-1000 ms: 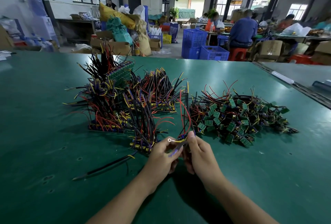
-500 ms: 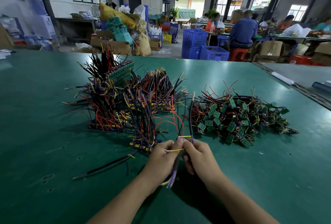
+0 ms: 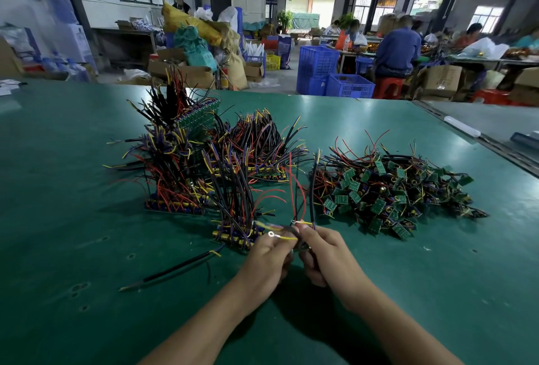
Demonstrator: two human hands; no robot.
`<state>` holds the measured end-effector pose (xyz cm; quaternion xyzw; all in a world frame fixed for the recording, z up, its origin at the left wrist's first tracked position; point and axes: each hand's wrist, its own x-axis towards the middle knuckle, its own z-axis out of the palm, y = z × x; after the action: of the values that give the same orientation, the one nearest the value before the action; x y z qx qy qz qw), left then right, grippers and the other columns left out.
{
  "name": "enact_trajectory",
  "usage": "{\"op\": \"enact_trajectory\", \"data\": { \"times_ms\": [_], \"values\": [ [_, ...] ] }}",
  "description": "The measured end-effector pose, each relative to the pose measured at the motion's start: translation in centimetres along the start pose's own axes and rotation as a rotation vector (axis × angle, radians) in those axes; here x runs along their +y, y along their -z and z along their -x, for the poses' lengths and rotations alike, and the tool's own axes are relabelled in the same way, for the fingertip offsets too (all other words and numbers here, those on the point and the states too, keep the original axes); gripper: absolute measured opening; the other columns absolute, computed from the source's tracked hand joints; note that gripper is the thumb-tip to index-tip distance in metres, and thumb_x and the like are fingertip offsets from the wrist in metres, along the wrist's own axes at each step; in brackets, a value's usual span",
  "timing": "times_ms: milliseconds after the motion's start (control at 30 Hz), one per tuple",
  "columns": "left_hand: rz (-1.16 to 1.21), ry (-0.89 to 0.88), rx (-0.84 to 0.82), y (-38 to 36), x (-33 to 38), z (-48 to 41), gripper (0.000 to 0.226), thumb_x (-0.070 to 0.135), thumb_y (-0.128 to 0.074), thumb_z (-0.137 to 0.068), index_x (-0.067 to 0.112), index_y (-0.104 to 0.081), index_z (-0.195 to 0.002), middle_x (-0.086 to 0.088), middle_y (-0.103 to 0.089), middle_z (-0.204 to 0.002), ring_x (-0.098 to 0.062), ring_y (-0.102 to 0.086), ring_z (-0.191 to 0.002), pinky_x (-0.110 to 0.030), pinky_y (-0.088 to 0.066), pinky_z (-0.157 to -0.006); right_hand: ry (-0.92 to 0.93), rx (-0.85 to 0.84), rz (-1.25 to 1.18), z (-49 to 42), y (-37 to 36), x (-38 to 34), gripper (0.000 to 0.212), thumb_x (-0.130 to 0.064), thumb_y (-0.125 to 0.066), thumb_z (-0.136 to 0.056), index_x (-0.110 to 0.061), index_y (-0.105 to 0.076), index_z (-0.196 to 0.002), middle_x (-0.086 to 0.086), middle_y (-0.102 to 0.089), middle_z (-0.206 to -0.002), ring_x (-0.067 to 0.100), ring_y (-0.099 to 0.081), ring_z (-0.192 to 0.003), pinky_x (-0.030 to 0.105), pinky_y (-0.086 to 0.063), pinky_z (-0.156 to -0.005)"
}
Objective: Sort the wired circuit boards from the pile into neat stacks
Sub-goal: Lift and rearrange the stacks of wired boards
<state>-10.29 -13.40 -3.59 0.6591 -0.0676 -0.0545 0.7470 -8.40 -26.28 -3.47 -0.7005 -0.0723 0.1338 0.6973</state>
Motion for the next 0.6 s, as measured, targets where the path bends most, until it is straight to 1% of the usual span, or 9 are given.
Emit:
{"op": "enact_trajectory", "data": {
  "times_ms": [67,133,200,267,333,400,500,533,600],
  "values": [
    [-0.018,-0.033,0.008,0.14,-0.12,0.06,0.055,0.004,-0.035,-0.102,0.025,-0.066,-0.061,0.013,-0.041,-0.040,0.004,-0.036,-0.037,-0.007,-0.028,-0.040,-0.020,-0.058,-0.069,0.11,0.00,-0.21,0.039,-0.034,-0.043,-0.103,-0.030,-0.064,-0.071,0.002,-0.033,-0.057,0.011,-0.021,-0.041,0.016,-0.018,-0.041],
    [-0.030,-0.067,0.014,0.22,-0.09,0.22,0.040,0.003,-0.035,-0.101,0.022,-0.059,-0.075,0.017,-0.050,-0.045,0.008,-0.045,-0.043,-0.004,-0.033,-0.045,-0.029,-0.107,-0.133,0.25,-0.01,-0.31,0.039,-0.036,-0.042,-0.101,-0.032,-0.066,-0.070,-0.001,-0.034,-0.057,0.009,-0.021,-0.043,0.016,-0.019,-0.042],
    [-0.034,-0.088,0.014,0.32,-0.06,0.33,0.033,0.003,-0.035,-0.101,0.018,-0.057,-0.082,0.018,-0.053,-0.047,0.009,-0.048,-0.046,-0.003,-0.034,-0.047,-0.041,-0.139,-0.180,0.38,-0.17,-0.42,0.036,-0.039,-0.044,-0.096,-0.032,-0.068,-0.070,-0.004,-0.034,-0.056,0.008,-0.020,-0.044,0.017,-0.019,-0.042],
    [-0.045,-0.079,-0.019,0.38,0.12,0.45,0.035,0.016,-0.035,-0.103,0.024,-0.058,-0.078,0.015,-0.050,-0.045,0.005,-0.044,-0.042,-0.007,-0.032,-0.044,-0.076,-0.146,-0.246,0.34,-0.27,-0.43,0.033,-0.046,-0.048,-0.088,-0.025,-0.063,-0.067,-0.004,-0.034,-0.055,0.008,-0.019,-0.043,0.016,-0.019,-0.041],
    [-0.040,-0.064,-0.014,0.49,0.37,0.52,0.032,0.034,-0.038,-0.099,0.024,-0.054,-0.073,0.013,-0.049,-0.044,0.003,-0.041,-0.041,-0.011,-0.030,-0.042,-0.112,-0.132,-0.329,0.19,-0.22,-0.36,0.038,-0.052,-0.050,-0.084,-0.018,-0.047,-0.067,-0.002,-0.033,-0.055,0.009,-0.017,-0.042,0.015,-0.019,-0.041],
    [-0.012,-0.078,-0.014,0.34,0.57,0.51,0.029,0.036,-0.040,-0.095,0.019,-0.049,-0.074,0.013,-0.054,-0.047,0.005,-0.047,-0.042,-0.008,-0.035,-0.043,-0.110,-0.118,-0.338,0.16,-0.14,-0.30,0.041,-0.054,-0.051,-0.082,-0.017,-0.040,-0.069,0.000,-0.034,-0.054,0.010,-0.019,-0.042,0.017,-0.020,-0.042],
    [0.110,-0.028,0.041,-0.01,0.73,0.42,0.033,0.027,-0.042,-0.099,0.018,-0.055,-0.070,0.008,-0.053,-0.045,0.000,-0.048,-0.038,-0.012,-0.038,-0.039,-0.078,-0.088,-0.315,0.23,-0.15,-0.40,0.043,-0.054,-0.053,-0.081,-0.014,-0.042,-0.068,0.002,-0.037,-0.056,0.014,-0.025,-0.044,0.021,-0.025,-0.043],
    [0.149,-0.006,0.058,0.00,0.71,0.33,0.034,0.030,-0.045,-0.095,0.023,-0.055,-0.064,0.009,-0.046,-0.042,-0.002,-0.042,-0.034,-0.013,-0.034,-0.036,-0.055,-0.076,-0.312,0.18,-0.17,-0.44,0.043,-0.053,-0.053,-0.081,-0.013,-0.046,-0.067,0.003,-0.039,-0.056,0.015,-0.028,-0.044,0.022,-0.028,-0.043],
    [0.200,0.028,0.074,0.22,0.55,0.08,0.033,0.041,-0.050,-0.084,0.023,-0.047,-0.056,0.009,-0.031,-0.045,-0.004,-0.025,-0.034,-0.014,-0.023,-0.035,-0.014,-0.024,-0.304,0.01,-0.12,-0.48,0.042,-0.049,-0.052,-0.084,-0.012,-0.062,-0.067,0.005,-0.047,-0.057,0.017,-0.036,-0.045,0.024,-0.036,-0.043]
  ]
}}
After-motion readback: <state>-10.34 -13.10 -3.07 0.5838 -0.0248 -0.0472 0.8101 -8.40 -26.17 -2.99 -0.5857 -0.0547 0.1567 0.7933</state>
